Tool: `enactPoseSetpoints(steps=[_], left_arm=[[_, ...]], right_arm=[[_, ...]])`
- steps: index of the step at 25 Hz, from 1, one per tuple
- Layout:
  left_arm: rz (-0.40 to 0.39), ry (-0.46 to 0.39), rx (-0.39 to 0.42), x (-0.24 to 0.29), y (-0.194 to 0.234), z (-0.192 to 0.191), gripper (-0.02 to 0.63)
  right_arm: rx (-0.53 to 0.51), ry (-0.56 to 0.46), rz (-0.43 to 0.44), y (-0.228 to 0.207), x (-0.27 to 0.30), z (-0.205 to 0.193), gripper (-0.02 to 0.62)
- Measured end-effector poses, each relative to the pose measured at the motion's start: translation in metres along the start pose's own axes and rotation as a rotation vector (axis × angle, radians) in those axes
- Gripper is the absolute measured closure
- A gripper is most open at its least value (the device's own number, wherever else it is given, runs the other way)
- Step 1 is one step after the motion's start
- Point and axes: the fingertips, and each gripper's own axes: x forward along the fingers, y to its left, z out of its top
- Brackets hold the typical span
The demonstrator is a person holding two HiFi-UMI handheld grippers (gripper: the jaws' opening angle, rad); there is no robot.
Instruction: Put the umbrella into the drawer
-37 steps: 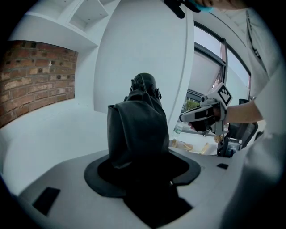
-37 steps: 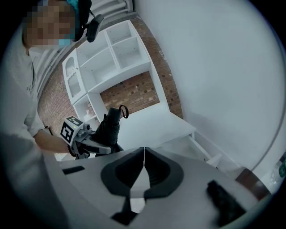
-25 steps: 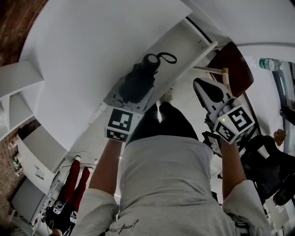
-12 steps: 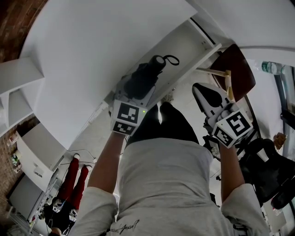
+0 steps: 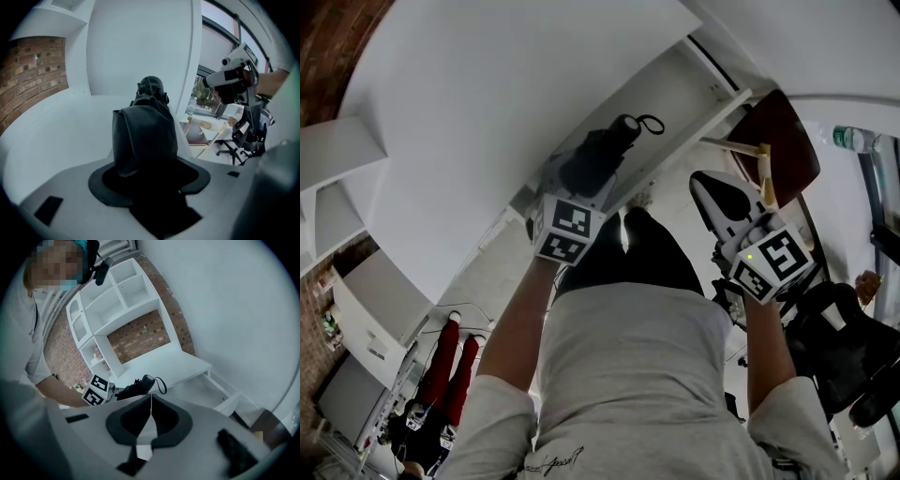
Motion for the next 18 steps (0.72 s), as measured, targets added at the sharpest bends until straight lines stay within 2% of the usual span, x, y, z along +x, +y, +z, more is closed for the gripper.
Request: enactPoseSetpoints(steps=[18], left_arm=[[-0.007,0.104,0.001,0.031,0.002,-0.033,0.333]], right_arm=[[0.008,0.024,0.018,0.002,0.005,-0.01,0.566]])
